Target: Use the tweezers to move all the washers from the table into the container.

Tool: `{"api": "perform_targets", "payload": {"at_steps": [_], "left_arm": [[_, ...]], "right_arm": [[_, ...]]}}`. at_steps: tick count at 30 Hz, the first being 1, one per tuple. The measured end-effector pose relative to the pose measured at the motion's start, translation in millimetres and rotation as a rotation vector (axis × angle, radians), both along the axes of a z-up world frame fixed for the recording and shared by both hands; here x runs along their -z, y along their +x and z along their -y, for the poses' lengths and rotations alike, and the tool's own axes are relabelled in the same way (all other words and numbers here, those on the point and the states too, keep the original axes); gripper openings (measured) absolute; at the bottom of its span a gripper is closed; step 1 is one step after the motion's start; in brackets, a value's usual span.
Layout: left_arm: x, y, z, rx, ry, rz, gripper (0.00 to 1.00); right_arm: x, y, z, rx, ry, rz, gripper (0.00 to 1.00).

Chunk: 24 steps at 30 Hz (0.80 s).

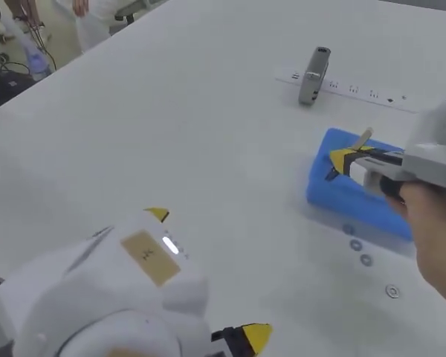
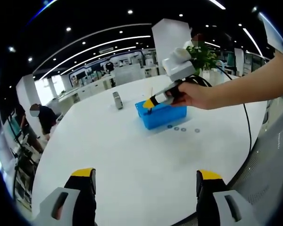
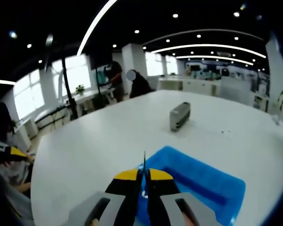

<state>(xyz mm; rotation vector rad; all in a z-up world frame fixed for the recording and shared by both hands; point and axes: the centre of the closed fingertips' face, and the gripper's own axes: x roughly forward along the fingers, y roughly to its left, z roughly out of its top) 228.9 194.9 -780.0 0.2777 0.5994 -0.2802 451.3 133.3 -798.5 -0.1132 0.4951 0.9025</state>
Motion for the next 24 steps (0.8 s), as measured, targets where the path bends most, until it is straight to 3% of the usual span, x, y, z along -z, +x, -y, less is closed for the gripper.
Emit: {"api": "perform_targets", "payload": {"at_steps": [2, 14, 20, 24], "left_arm": [[0.3, 0.0, -0.2, 0.001, 0.004, -0.001, 0.90], [1.7, 0.0, -0.6, 0.002, 0.013, -0.006, 0.90], [1.1, 0.1, -1.3, -0.002, 0.013, -0.002, 0.90], [0.6, 0.0, -1.1, -0.001, 0.013, 0.003, 0.90]], "right_arm": [[0.4, 1.2, -1.0, -0.007, 0.002, 0.024, 0.02], [0.0, -1.4, 1.8, -0.011, -0.003, -0.020, 0.03], [-24.7, -6.2, 7.5, -0.022, 0.013, 0.010, 0.02], [-40.3, -17.5, 11.2, -0.039, 0.025, 0.037, 0.02]]}}
